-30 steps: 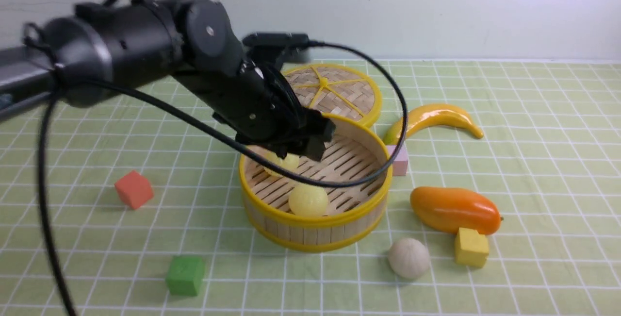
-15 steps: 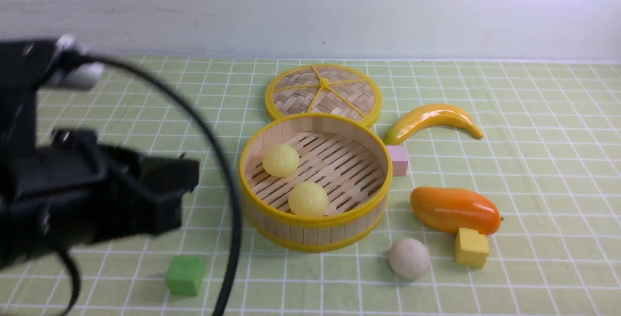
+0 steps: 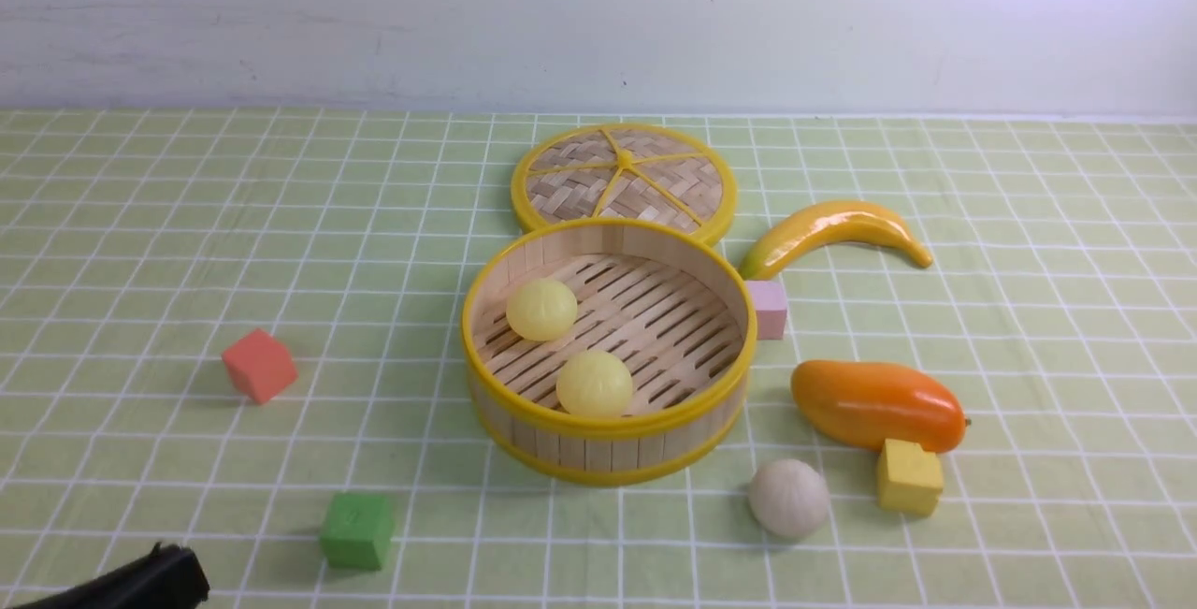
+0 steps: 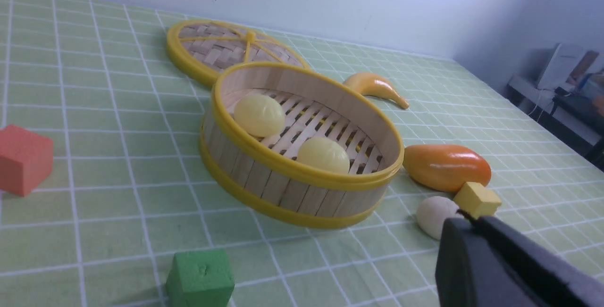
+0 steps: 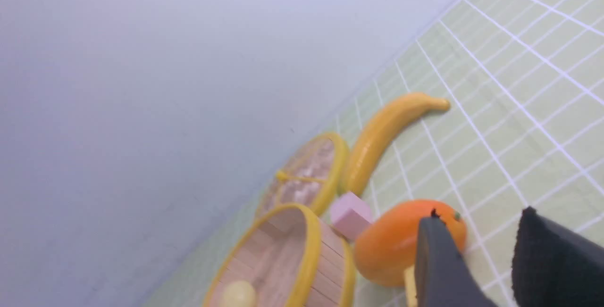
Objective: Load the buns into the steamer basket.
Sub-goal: Use the right arm to grab a steamed stuffed bun
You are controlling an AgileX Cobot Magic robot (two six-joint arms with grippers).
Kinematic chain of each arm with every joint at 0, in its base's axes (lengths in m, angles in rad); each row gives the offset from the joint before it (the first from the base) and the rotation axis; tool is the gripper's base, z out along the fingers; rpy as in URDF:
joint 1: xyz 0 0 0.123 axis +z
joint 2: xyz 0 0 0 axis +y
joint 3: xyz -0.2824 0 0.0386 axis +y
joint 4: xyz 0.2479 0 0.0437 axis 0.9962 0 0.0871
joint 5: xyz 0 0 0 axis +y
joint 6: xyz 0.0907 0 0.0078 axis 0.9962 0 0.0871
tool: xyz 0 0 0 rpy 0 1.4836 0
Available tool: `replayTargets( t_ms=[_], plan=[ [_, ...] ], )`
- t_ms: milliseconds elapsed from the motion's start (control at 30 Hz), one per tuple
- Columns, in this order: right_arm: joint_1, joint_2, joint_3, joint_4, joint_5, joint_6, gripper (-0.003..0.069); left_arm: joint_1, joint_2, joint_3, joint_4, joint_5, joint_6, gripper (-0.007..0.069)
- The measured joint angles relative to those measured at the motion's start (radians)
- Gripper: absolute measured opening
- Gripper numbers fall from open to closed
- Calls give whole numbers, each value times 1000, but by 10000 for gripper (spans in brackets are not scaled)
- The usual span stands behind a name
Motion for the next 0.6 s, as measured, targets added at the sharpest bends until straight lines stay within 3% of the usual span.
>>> replayTargets(
  t_ms=[167,300,433,600],
  plan=[
    [0,59,-169,22,197,-55,184,0,-7,57,0,12,0,-13],
    [0,333,-455,-37,506,-327,111,0,-7,86,0,39,0,-13],
    [0,644,-650,-56,711,-491,70,0,-7,100,0,63,0,-13],
    [6,986,-803,-56,821,-521,64,0,-7,101,0,69,0,-13]
  ],
)
